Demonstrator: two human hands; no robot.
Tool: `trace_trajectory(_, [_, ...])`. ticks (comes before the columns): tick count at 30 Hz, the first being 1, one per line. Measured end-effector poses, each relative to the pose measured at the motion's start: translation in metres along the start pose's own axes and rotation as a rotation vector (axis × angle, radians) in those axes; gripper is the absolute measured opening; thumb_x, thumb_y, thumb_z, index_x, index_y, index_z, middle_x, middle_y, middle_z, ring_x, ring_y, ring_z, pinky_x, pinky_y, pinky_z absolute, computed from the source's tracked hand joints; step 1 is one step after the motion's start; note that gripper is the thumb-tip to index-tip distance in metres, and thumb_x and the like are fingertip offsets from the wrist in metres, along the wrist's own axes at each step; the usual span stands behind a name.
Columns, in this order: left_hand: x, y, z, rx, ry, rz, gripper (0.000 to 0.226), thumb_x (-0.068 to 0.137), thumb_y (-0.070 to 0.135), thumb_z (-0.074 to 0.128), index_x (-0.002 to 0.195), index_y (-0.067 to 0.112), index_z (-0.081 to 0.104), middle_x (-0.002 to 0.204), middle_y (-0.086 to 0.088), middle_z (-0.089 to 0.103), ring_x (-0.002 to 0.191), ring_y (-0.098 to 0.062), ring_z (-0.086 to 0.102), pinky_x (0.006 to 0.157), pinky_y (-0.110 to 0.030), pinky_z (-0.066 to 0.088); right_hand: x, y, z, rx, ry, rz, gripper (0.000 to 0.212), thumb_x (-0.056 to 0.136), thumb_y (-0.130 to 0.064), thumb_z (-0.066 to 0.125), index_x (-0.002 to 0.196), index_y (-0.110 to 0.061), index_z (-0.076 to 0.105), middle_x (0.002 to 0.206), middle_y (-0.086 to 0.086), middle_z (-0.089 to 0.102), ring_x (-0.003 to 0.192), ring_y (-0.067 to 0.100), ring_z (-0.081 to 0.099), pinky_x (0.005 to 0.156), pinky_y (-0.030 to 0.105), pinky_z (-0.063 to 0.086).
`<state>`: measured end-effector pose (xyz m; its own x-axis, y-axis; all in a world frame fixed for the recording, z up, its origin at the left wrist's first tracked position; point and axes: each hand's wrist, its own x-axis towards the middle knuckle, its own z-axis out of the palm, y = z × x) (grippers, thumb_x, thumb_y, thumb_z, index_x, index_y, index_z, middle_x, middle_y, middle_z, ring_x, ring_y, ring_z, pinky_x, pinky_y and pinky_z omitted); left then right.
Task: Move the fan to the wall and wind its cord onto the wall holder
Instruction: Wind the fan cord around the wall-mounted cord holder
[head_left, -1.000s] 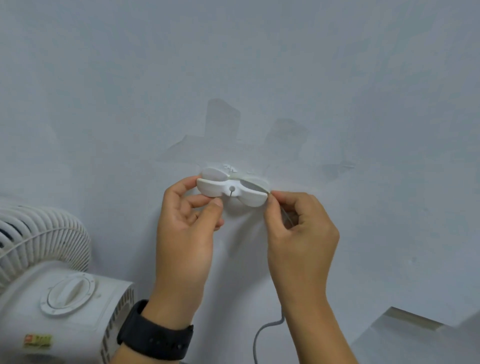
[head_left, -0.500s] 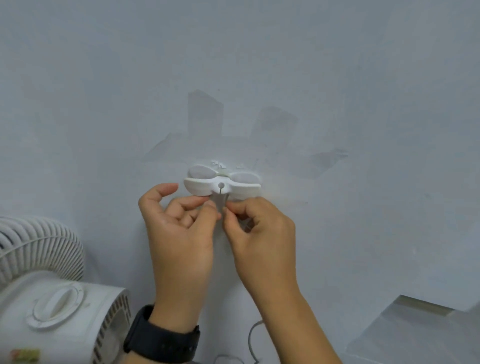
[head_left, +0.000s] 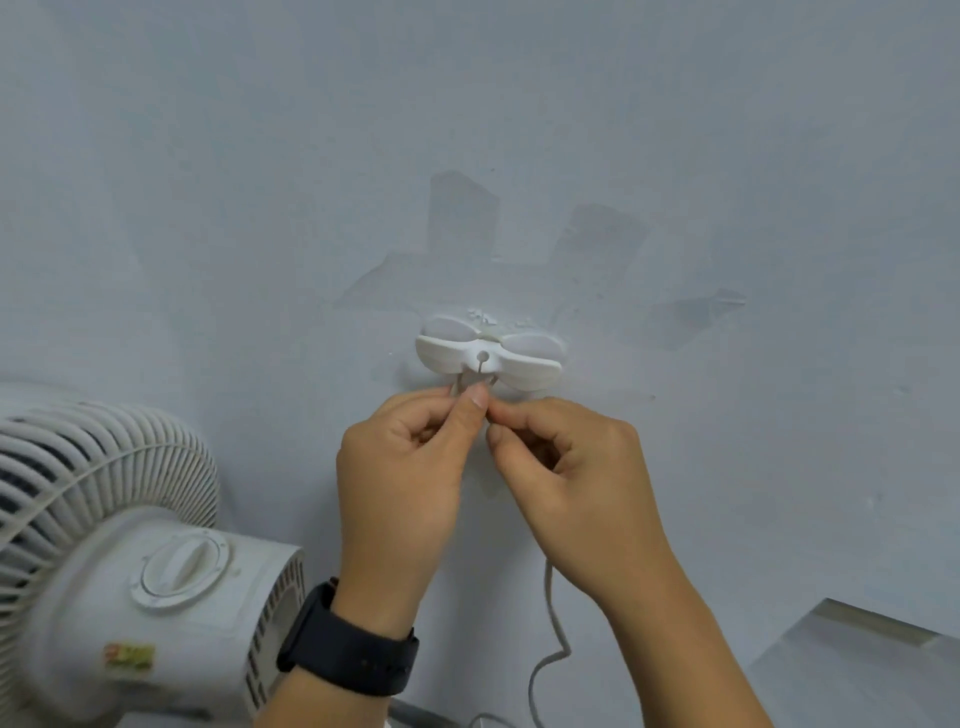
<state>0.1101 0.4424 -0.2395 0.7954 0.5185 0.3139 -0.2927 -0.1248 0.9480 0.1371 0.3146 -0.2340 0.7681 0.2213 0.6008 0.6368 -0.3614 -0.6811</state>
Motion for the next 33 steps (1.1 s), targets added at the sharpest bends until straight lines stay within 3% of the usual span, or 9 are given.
trace_trajectory(2, [0.003, -0.001, -0.004, 0.049, -0.052, -0.011, 0.018, 0.095, 0.024, 0.073, 0.081, 0.03, 0.083, 0.093, 0.012, 0.079, 0.085, -0.002, 0.074, 0.08, -0.023, 0.058, -0.003, 0.002, 0.002, 0.001, 0.0, 0.002, 0.025, 0.093, -0.017, 0.064, 0.108, -0.033, 0.078, 0.072, -0.003, 0.07, 0.068, 0.016, 0.066, 0.064, 0.037, 0.052])
trace_trajectory(4, [0.005, 0.0, -0.006, 0.064, -0.123, -0.048, 0.019, 0.095, 0.016, 0.072, 0.085, 0.028, 0.082, 0.101, 0.011, 0.077, 0.088, 0.003, 0.073, 0.08, -0.016, 0.056, -0.006, 0.005, 0.006, 0.004, 0.025, 0.013, 0.032, 0.093, -0.013, 0.062, 0.114, -0.029, 0.079, 0.076, -0.003, 0.072, 0.073, 0.015, 0.068, 0.067, 0.034, 0.053])
trace_trajectory(7, [0.007, 0.0, -0.007, 0.066, -0.187, -0.089, 0.009, 0.093, 0.014, 0.074, 0.095, 0.021, 0.079, 0.109, 0.007, 0.074, 0.086, 0.007, 0.071, 0.076, -0.007, 0.053, -0.008, 0.006, 0.011, 0.02, 0.048, 0.041, 0.037, 0.093, -0.004, 0.06, 0.118, -0.025, 0.078, 0.094, -0.01, 0.074, 0.093, 0.01, 0.07, 0.08, 0.019, 0.054])
trace_trajectory(9, [0.008, -0.001, -0.008, 0.084, -0.189, -0.093, 0.005, 0.093, 0.016, 0.074, 0.091, 0.021, 0.076, 0.107, 0.007, 0.071, 0.079, 0.008, 0.069, 0.071, -0.005, 0.05, -0.007, 0.004, 0.011, 0.0, 0.069, 0.056, 0.042, 0.094, 0.003, 0.059, 0.114, -0.027, 0.08, 0.098, -0.011, 0.07, 0.097, 0.009, 0.068, 0.082, 0.012, 0.049])
trace_trajectory(15, [0.011, -0.001, -0.012, 0.171, -0.139, -0.106, 0.018, 0.096, 0.037, 0.061, 0.083, 0.025, 0.065, 0.095, -0.001, 0.066, 0.076, -0.019, 0.067, 0.069, -0.028, 0.052, -0.004, -0.006, 0.017, -0.03, 0.2, 0.051, 0.042, 0.09, 0.002, 0.055, 0.109, -0.026, 0.081, 0.086, -0.013, 0.06, 0.081, 0.008, 0.062, 0.069, 0.007, 0.042])
trace_trajectory(19, [0.015, -0.005, -0.015, 0.239, -0.038, -0.074, 0.037, 0.095, 0.051, 0.064, 0.075, 0.02, 0.059, 0.071, 0.002, 0.06, 0.062, -0.018, 0.054, 0.062, -0.034, 0.044, -0.005, -0.011, 0.02, -0.029, 0.233, 0.048, 0.04, 0.089, -0.002, 0.054, 0.109, -0.025, 0.081, 0.083, -0.016, 0.058, 0.079, 0.006, 0.06, 0.069, 0.005, 0.041])
trace_trajectory(22, [0.019, -0.006, -0.018, 0.392, 0.115, -0.029, 0.042, 0.089, 0.059, 0.068, 0.075, 0.021, 0.058, 0.066, 0.006, 0.059, 0.062, -0.017, 0.055, 0.056, -0.034, 0.044, -0.005, -0.012, 0.023, -0.022, 0.254, 0.065, 0.038, 0.089, -0.005, 0.054, 0.107, -0.026, 0.081, 0.083, -0.016, 0.059, 0.079, 0.008, 0.061, 0.068, 0.007, 0.041])
trace_trajectory(28, [0.033, -0.01, -0.016, -0.006, 0.129, -0.196, 0.025, 0.098, 0.034, 0.069, 0.08, 0.017, 0.07, 0.046, 0.014, 0.043, 0.05, -0.012, 0.04, 0.057, -0.033, 0.043, -0.004, -0.015, 0.025, -0.006, 0.273, 0.092, 0.036, 0.089, -0.008, 0.054, 0.102, -0.027, 0.081, 0.082, -0.014, 0.057, 0.074, 0.01, 0.059, 0.066, 0.008, 0.04])
trace_trajectory(33, [0.041, 0.007, -0.011, -0.551, 0.014, -0.394, 0.032, 0.1, 0.031, 0.066, 0.072, 0.015, 0.063, 0.061, 0.005, 0.035, 0.045, -0.006, 0.029, 0.038, -0.017, 0.033, -0.006, -0.015, 0.024, -0.001, 0.329, 0.069, 0.036, 0.088, 0.0, 0.056, 0.098, -0.024, 0.081, 0.088, -0.012, 0.062, 0.074, 0.009, 0.06, 0.065, 0.007, 0.039])
